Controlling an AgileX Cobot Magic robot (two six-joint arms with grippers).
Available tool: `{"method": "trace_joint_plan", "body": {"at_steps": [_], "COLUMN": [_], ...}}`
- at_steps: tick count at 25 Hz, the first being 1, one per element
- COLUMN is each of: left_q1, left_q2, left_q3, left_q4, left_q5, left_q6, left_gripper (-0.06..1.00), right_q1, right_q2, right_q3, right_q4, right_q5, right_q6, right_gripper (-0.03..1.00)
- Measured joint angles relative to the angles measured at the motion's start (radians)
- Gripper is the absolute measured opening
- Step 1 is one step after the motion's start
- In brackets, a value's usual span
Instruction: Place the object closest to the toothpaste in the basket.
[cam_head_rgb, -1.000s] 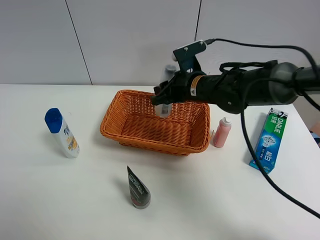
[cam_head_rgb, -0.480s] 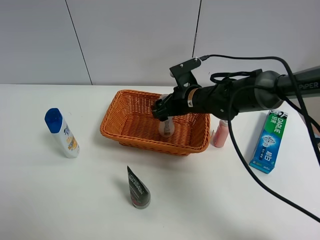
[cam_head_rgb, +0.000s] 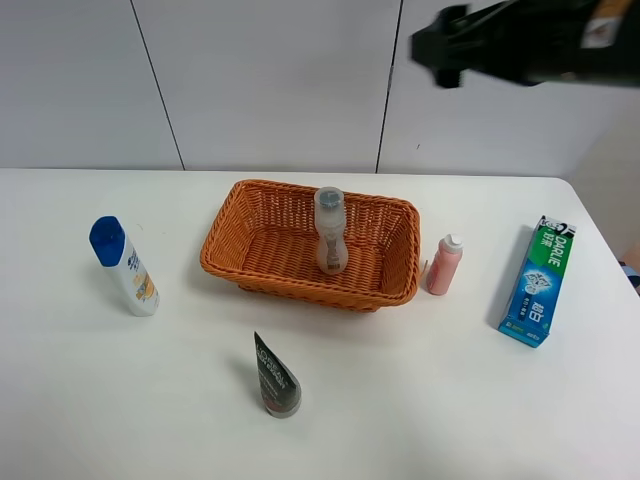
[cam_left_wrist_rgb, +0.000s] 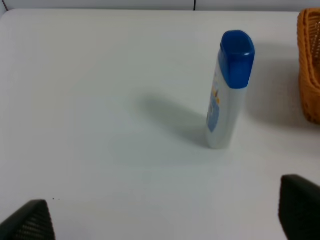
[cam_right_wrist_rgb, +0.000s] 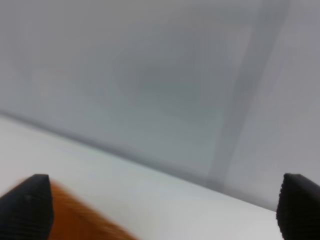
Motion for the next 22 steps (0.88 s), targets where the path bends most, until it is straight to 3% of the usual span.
{"method": "trace_joint_plan", "body": {"at_steps": [3, 4, 6, 11, 17, 22], "left_q1": [0.0, 0.0, 0.0, 0.0, 0.0, 0.0], "left_q2": [0.0, 0.0, 0.0, 0.0, 0.0, 0.0], "left_q3": [0.0, 0.0, 0.0, 0.0, 0.0, 0.0], "left_q4": [0.0, 0.0, 0.0, 0.0, 0.0, 0.0], "left_q5": [0.0, 0.0, 0.0, 0.0, 0.0, 0.0], "left_q6": [0.0, 0.0, 0.0, 0.0, 0.0, 0.0], "left_gripper": [0.89, 0.89, 0.89, 0.89, 0.89, 0.89], "right_q1": [-0.099, -0.165, -0.221, -0.28, -0.295, -0.404], "right_q2": [-0.207, -0.346, -0.489, -0.782, -1.023, -1.091], "right_q3": [0.0, 0.0, 0.0, 0.014, 0.21, 0.4], "right_q4": [-0.047, -0.092, -0.126, -0.081, -0.013, 0.088], "right_q5": [0.192, 0.335, 0.475, 0.797, 0.881, 0.887], "right_q6": [-0.001, -0.001, -0.004, -0.008, 0.0, 0.001], "right_gripper": [0.88, 0.88, 0.88, 0.88, 0.88, 0.88]}}
